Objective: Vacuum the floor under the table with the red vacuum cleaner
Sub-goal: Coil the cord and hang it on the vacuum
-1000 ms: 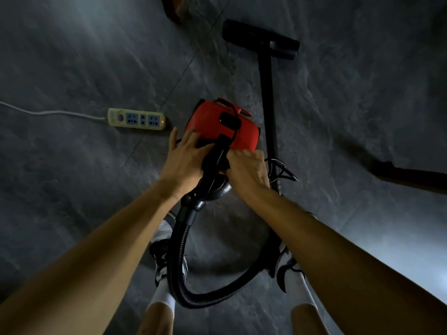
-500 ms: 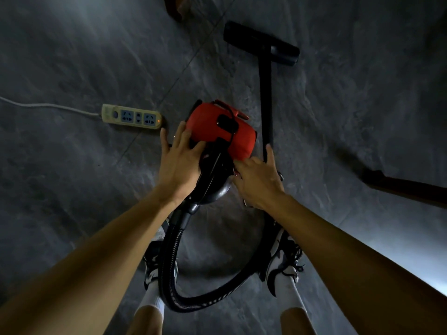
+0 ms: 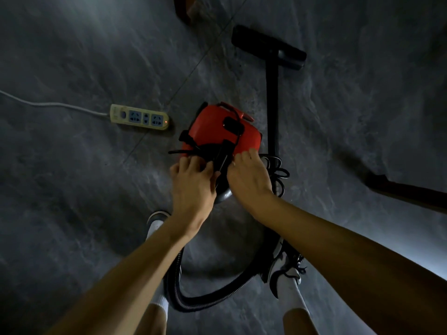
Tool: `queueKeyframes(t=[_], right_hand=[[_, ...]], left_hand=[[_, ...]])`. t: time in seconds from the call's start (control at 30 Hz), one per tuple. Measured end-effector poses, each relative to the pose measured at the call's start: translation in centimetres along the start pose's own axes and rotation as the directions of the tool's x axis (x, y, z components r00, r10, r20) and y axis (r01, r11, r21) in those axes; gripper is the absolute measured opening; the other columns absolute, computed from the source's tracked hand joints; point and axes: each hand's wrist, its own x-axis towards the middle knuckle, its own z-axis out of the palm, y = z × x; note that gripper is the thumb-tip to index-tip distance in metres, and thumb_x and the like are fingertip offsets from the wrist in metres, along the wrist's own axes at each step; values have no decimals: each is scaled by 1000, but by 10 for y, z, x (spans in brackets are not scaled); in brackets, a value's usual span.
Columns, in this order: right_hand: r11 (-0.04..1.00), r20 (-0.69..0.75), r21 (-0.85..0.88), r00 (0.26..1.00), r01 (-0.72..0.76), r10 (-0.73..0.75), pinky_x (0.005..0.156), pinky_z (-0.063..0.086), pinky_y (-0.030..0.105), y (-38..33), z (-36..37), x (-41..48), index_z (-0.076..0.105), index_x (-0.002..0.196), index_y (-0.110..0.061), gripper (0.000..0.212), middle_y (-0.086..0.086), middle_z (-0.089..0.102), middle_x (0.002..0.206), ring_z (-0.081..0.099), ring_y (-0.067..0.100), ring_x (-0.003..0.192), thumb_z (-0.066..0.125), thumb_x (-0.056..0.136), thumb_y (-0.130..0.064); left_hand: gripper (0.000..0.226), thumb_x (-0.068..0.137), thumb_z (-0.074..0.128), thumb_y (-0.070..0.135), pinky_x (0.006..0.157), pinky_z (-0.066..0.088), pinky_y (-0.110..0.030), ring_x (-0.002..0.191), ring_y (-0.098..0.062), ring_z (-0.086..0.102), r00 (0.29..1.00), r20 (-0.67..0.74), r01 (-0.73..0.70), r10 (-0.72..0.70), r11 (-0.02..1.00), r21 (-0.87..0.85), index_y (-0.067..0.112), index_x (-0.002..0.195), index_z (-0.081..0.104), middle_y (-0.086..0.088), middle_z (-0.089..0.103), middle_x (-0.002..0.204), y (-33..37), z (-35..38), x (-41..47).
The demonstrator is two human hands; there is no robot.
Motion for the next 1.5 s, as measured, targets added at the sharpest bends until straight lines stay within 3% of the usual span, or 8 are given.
queueKeyframes(t=[0.43,0.57,0.73,0.87,0.97,1.13,1.37,1.5], right_hand=[[964,-68,205,980,-171,188,115,8,54,14,-2,6,68,109,-27,35,-3,61,111,44,25,122,44,94,-47],[942,-102,257,963,-216,249,114,-9,59,13,12,-3,40,144,-17,73,5,48,140,30,28,140,35,89,-65],[948,-88,238,967,-213,240,111,-12,62,16,29,-9,19,153,-11,90,12,19,159,10,29,149,43,86,-67],[952,-105,271,979,-143,176,112,-9,62,32,31,0,49,137,-19,73,4,46,142,28,24,142,53,82,-66],[978,-172,208,985,5,31,116,4,59,36,33,4,68,115,-18,51,2,65,110,56,22,114,58,84,-57],[973,-349,232,933,-9,92,110,27,50,16,25,5,75,77,-19,18,-1,67,76,65,20,82,70,80,-36],[886,-427,441,834,-147,351,111,17,48,2,31,7,75,72,-19,14,-4,70,78,64,20,96,68,81,-28],[614,-390,789,781,11,488,119,9,37,19,33,-1,77,100,-17,20,-2,72,113,49,20,131,66,85,-24]], left_hand=[[60,87,49,48,92,41,-44,99,-28,59,998,57,33,-36,998,54,6,130,50,-10,69,101,6,5,-14],[57,85,55,44,90,42,-43,98,-27,59,998,59,11,-15,997,75,9,130,49,-10,67,101,1,4,-16],[56,83,60,42,91,44,-44,96,-28,61,998,48,34,-38,997,69,8,127,53,-10,68,97,5,3,-16],[54,82,61,46,87,45,-41,88,-26,61,996,56,66,-68,997,37,8,120,58,-9,69,90,1,3,-18],[45,81,62,47,84,44,-39,82,-25,61,997,46,69,-69,998,5,9,107,64,-7,69,82,1,5,-18],[37,79,67,40,74,46,-36,74,-24,60,997,12,81,-82,997,4,8,96,66,-7,66,76,7,2,-18],[37,82,63,41,73,46,-36,78,-25,60,990,89,116,-110,991,-64,8,98,64,-9,65,84,11,-3,-10],[37,87,54,45,64,41,-27,86,-21,62,980,132,168,-146,970,-174,11,101,61,-5,63,99,16,-13,4]])
